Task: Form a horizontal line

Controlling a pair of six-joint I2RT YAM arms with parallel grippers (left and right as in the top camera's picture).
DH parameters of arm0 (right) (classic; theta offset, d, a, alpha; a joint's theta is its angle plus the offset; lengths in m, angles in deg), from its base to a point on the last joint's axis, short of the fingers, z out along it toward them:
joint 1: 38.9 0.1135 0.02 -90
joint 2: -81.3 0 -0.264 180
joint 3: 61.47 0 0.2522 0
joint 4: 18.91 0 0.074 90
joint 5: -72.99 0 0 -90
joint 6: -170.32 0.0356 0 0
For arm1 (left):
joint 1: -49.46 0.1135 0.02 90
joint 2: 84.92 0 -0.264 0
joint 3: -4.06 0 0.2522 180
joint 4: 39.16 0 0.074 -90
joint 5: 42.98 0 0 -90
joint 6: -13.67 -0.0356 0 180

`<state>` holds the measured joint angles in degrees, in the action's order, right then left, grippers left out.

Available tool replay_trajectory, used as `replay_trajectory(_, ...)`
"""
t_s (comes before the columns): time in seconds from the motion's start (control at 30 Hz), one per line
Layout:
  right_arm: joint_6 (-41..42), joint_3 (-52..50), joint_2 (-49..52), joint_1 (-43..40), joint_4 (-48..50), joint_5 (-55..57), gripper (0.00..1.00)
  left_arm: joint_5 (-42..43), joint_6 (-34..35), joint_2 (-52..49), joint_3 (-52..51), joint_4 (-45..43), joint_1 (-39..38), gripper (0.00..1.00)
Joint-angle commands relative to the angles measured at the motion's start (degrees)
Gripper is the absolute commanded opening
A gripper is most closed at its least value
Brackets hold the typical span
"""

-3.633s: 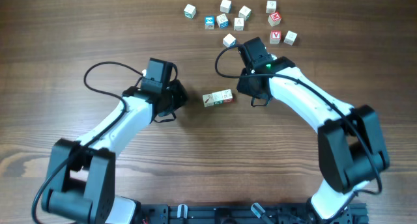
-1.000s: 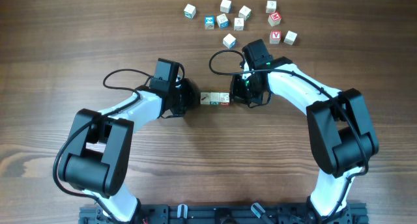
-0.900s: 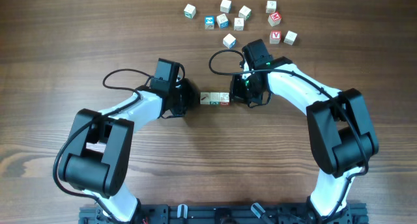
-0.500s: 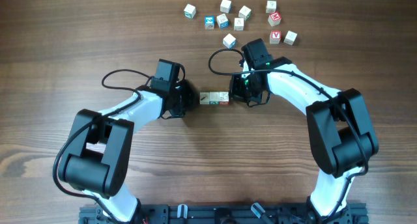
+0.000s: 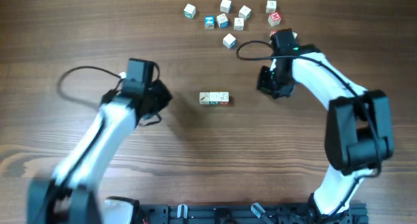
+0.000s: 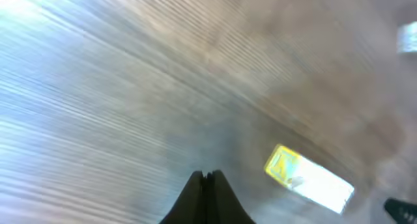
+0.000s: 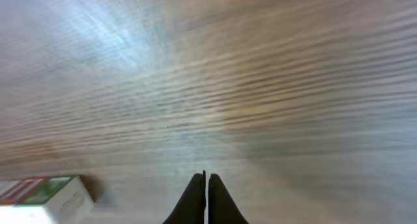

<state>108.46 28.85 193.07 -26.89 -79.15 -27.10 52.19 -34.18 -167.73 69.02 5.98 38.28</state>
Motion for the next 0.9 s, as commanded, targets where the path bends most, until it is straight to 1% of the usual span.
replay_trajectory(0.0, -3.6, 2.6, -13.0, -0.2, -2.5, 3.8, 0.04, -12.7, -4.5, 18.2, 0.1, 8.4, 0.2, 0.04)
replay_trajectory(0.03, -3.5, 2.6, -17.8, -0.2, -4.3, 3.7, 0.05, -13.6, -4.5, 22.6, 0.1, 10.6, 0.2, 0.04)
replay_trajectory(0.07, -3.5, 2.6, -22.8, -0.2, -6.7, 3.8, 0.05, -14.5, -4.5, 29.6, 0.1, 13.9, 0.2, 0.04)
replay_trajectory(0.1, -3.3, 2.6, -27.8, -0.2, -9.2, 3.8, 0.05, -15.0, -4.5, 36.3, 0.1, 16.4, 0.2, 0.06)
replay_trajectory(0.13, -2.2, 2.6, -32.6, -0.2, -11.5, 3.8, 0.05, -15.1, -4.5, 41.7, 0.1, 18.5, 0.2, 0.2)
replay_trajectory(0.17, -1.6, 2.6, -36.0, -0.2, -12.7, 3.8, 0.04, -15.1, -4.4, 45.6, 0.1, 20.0, 0.2, 0.36)
replay_trajectory(0.2, -0.9, 2.6, -40.2, -0.2, -14.1, 3.8, 0.04, -15.1, -4.4, 50.1, 0.1, 21.9, 0.2, 0.59)
replay_trajectory(0.23, -0.9, 2.6, -43.1, -0.2, -14.8, 3.8, 0.04, -15.1, -4.5, 52.4, 0.1, 23.0, 0.2, 0.77)
replay_trajectory(0.27, -0.9, 2.6, -45.0, -0.2, -15.5, 3.8, 0.05, -15.1, -4.4, 54.4, 0.1, 24.3, 0.2, 0.99)
replay_trajectory(0.33, -0.7, 2.5, -48.6, -0.2, -17.8, 3.8, 0.05, -15.1, -4.4, 56.4, 0.1, 26.8, 0.2, 1.0)
replay_trajectory(0.47, 0.6, 2.5, -54.2, -0.2, -25.7, 4.8, 0.04, -15.1, -4.4, 56.5, 0.1, 33.1, 0.2, 1.0)
replay_trajectory(0.57, 0.6, 2.5, -57.5, -0.2, -28.7, 8.1, 0.05, -15.1, -4.4, 56.5, 0.1, 34.1, 0.2, 1.0)
replay_trajectory(0.7, 2.9, 2.5, -61.5, -0.2, -33.2, 8.6, 0.04, -15.1, -4.4, 56.5, 0.1, 34.1, 0.2, 1.0)
replay_trajectory(0.73, 3.0, 2.2, -63.9, -0.2, -34.5, 11.0, 0.04, -15.1, -4.4, 56.5, 0.1, 34.1, 0.2, 1.0)
replay_trajectory(0.8, 3.7, 0.9, -69.0, -0.2, -35.8, 11.3, 0.05, -15.1, -4.4, 56.5, 0.1, 34.1, 0.2, 1.0)
replay_trajectory(0.83, 5.9, 0.3, -72.8, -0.2, -40.3, 10.3, 1.0, -15.1, -4.4, 56.5, 0.1, 34.1, 0.2, 1.0)
replay_trajectory(0.87, 6.4, 0.3, -74.5, -0.2, -44.4, 11.6, 1.0, -15.1, -4.4, 56.5, 0.1, 34.1, 0.2, 1.0)
